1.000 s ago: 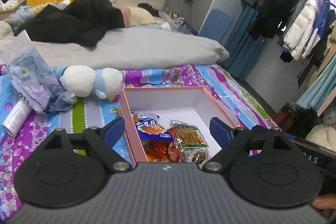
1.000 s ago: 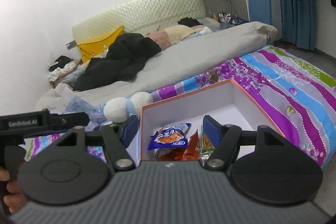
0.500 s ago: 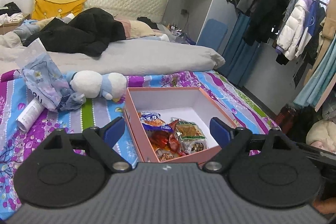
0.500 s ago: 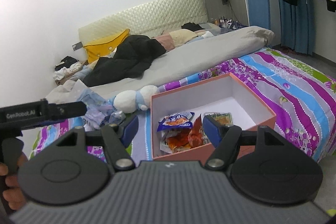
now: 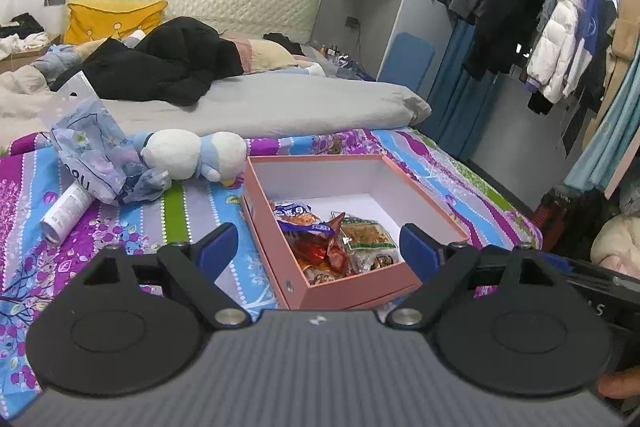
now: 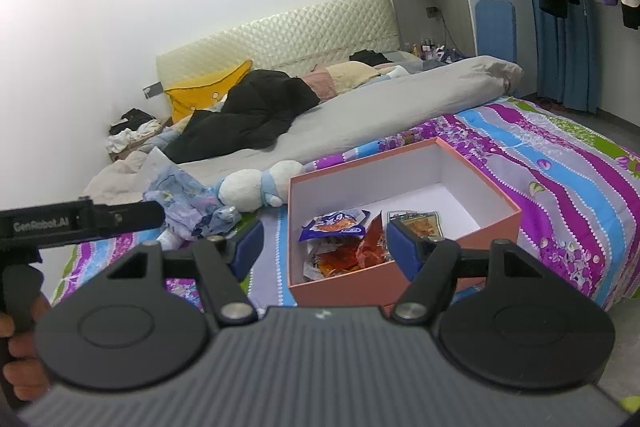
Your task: Organize snacks
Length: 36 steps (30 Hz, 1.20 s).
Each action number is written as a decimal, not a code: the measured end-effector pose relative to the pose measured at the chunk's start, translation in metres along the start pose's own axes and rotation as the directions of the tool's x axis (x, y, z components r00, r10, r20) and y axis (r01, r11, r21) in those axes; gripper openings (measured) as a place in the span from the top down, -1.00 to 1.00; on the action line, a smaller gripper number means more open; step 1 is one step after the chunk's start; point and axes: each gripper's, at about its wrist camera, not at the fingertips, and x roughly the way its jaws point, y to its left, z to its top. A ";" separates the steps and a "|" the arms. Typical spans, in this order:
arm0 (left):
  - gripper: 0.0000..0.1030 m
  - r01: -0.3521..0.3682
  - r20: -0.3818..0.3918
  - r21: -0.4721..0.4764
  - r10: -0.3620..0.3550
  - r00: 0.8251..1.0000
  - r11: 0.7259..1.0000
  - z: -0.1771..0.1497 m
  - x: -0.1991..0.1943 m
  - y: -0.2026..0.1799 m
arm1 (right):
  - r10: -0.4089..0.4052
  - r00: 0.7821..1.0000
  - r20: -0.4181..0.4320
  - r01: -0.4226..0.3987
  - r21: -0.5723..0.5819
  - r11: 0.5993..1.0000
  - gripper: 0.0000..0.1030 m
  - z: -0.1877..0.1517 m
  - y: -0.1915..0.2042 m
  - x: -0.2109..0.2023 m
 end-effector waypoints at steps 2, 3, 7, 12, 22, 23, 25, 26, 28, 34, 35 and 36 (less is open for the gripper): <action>-0.76 0.002 -0.004 0.007 -0.002 1.000 1.000 -0.002 -0.001 -0.001 | -0.002 1.000 -0.008 0.002 0.000 1.000 -0.37 -0.002 0.000 0.001; -0.76 0.002 -0.006 0.009 -0.002 1.000 1.000 -0.003 -0.001 0.000 | -0.006 1.000 -0.013 0.006 -0.002 1.000 -0.37 -0.004 0.000 0.003; -0.76 -0.004 -0.018 0.019 0.004 1.000 1.000 -0.006 0.004 0.003 | -0.023 1.000 -0.018 0.023 -0.014 1.000 -0.37 -0.008 -0.001 0.008; -0.76 -0.017 -0.023 0.013 0.017 1.000 1.000 -0.007 0.009 0.009 | -0.024 1.000 -0.011 0.023 -0.013 1.000 -0.37 -0.010 -0.002 0.007; -0.76 -0.028 -0.031 0.016 0.028 0.999 0.999 -0.005 0.015 0.010 | -0.026 1.000 -0.014 0.026 -0.011 1.000 -0.37 -0.010 0.000 0.005; -0.78 -0.028 -0.032 0.017 0.028 0.999 0.999 -0.005 0.015 0.010 | -0.030 0.999 -0.013 0.029 -0.011 1.000 -0.37 -0.009 0.000 0.004; -0.84 -0.039 -0.030 0.018 0.039 0.999 0.999 -0.004 0.015 0.010 | -0.031 0.999 -0.010 0.031 -0.014 0.999 -0.45 -0.008 -0.001 0.003; -0.87 -0.044 -0.030 0.022 0.045 0.999 0.999 -0.003 0.015 0.009 | -0.033 0.999 -0.005 0.033 -0.019 0.999 -0.51 -0.007 0.000 0.002; -0.91 -0.041 -0.026 0.028 0.041 0.999 0.999 -0.001 0.015 0.008 | -0.040 0.999 0.012 0.040 -0.030 0.999 -0.72 -0.006 -0.001 0.000; -0.99 -0.032 -0.010 0.038 0.033 0.999 0.999 0.003 0.014 0.006 | -0.087 0.996 0.001 0.087 -0.038 0.995 -0.72 -0.001 -0.006 0.003; -1.00 -0.033 -0.010 0.045 0.033 0.999 0.998 0.003 0.014 0.005 | -0.083 0.997 -0.001 0.083 -0.028 0.996 -0.72 -0.001 -0.008 0.003; -1.00 -0.035 -0.010 0.051 0.036 0.999 0.998 0.003 0.014 0.003 | -0.082 0.997 -0.003 0.082 -0.024 0.996 -0.72 -0.002 -0.009 0.002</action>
